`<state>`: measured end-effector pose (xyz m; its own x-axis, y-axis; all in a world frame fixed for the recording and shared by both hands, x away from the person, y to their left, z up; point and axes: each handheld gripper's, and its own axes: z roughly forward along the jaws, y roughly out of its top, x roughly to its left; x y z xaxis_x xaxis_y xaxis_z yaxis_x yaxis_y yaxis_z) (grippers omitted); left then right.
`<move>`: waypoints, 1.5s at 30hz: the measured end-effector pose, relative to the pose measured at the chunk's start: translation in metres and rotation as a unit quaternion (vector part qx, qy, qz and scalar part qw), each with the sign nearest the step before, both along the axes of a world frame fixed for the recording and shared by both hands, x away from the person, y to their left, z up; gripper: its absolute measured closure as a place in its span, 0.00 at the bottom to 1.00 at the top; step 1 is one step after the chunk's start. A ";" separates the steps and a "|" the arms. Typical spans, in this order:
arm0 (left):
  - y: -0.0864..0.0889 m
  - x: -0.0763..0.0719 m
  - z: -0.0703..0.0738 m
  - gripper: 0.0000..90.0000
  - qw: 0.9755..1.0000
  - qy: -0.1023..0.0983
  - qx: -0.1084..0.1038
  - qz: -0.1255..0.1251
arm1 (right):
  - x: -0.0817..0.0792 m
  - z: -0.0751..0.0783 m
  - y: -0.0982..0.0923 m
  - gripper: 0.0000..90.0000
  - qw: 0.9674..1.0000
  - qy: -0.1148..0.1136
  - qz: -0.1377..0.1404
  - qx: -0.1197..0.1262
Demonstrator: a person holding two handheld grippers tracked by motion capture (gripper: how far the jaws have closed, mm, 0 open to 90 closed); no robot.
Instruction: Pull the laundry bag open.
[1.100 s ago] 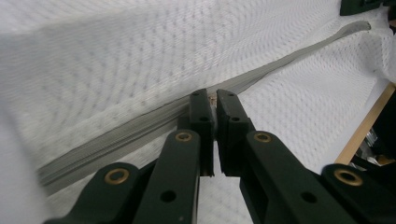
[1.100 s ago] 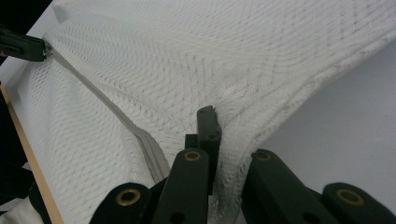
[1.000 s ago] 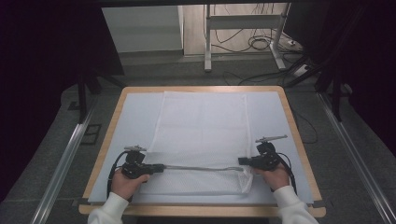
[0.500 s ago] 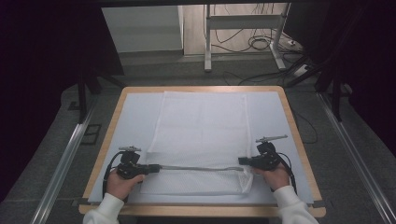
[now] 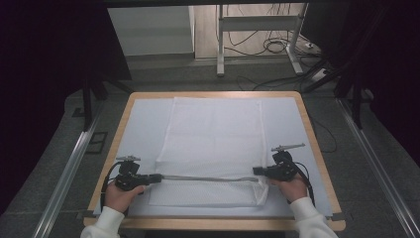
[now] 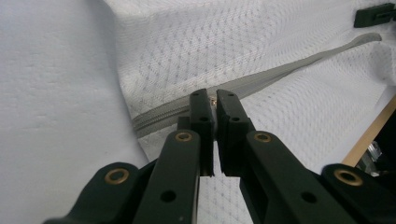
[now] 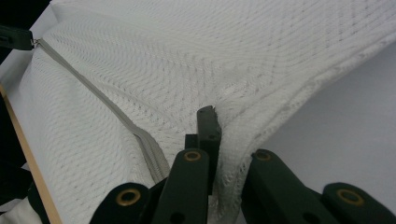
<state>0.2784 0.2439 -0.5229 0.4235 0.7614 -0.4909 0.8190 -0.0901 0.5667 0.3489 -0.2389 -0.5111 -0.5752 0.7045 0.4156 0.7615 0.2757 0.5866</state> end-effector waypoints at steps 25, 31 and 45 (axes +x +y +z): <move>0.025 -0.002 -0.003 0.97 1.000 0.003 0.006 0.027 | -0.003 0.000 -0.010 0.98 1.000 0.000 -0.008 0.005; 0.028 -0.004 -0.005 0.97 1.000 0.002 0.013 0.025 | -0.003 -0.001 -0.003 0.98 1.000 -0.001 -0.003 -0.006; 0.018 -0.012 0.006 0.66 0.989 -0.110 0.067 0.070 | -0.015 0.004 -0.011 0.61 0.998 -0.046 -0.025 -0.035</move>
